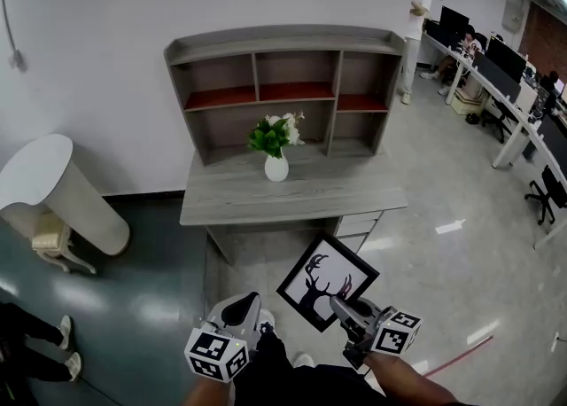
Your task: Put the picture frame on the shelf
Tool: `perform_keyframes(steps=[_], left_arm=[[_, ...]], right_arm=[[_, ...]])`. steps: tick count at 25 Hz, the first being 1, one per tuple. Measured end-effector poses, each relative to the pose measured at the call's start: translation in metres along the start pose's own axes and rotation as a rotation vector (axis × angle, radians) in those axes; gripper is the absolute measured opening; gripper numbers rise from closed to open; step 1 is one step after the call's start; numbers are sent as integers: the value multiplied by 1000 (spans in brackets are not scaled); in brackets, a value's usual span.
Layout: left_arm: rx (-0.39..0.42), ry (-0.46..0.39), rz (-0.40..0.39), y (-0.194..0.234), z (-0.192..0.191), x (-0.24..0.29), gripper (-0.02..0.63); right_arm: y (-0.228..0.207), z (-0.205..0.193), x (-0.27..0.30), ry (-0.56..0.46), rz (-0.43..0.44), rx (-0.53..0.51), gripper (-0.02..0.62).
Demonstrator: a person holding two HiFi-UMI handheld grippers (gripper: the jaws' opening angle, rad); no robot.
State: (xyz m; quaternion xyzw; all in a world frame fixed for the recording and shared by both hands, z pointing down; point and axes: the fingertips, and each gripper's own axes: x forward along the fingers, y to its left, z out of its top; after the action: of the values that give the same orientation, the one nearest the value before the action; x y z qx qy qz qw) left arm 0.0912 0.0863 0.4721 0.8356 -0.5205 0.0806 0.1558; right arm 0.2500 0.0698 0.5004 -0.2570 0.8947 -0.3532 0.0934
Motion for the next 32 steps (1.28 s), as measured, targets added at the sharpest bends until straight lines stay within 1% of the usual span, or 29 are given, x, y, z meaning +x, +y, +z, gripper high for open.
perform_keyframes(steps=[6,14,18,22,27,32], left_arm=[[15,-34,-31,26,25,26,9],[-3,-41,-42,94,47,69,9],[4,-52,-59,127,68,94,9],[19,-49,-86,157,84,116,9],[38,-44,-110,194,99,136,9],[54,-36,-123,225,103,154,9]], right_arm=[[-15,16,25,2,-35,-12,41],[-36,52,96,-3,-53,-44,41],[-52,71,129,-7,-87,-50,41],[-64,90,158,-35,-104,-50,41],[-74,99,194,-49,-129,-53,41],[-81,110,227,-85,-127,-55,41]])
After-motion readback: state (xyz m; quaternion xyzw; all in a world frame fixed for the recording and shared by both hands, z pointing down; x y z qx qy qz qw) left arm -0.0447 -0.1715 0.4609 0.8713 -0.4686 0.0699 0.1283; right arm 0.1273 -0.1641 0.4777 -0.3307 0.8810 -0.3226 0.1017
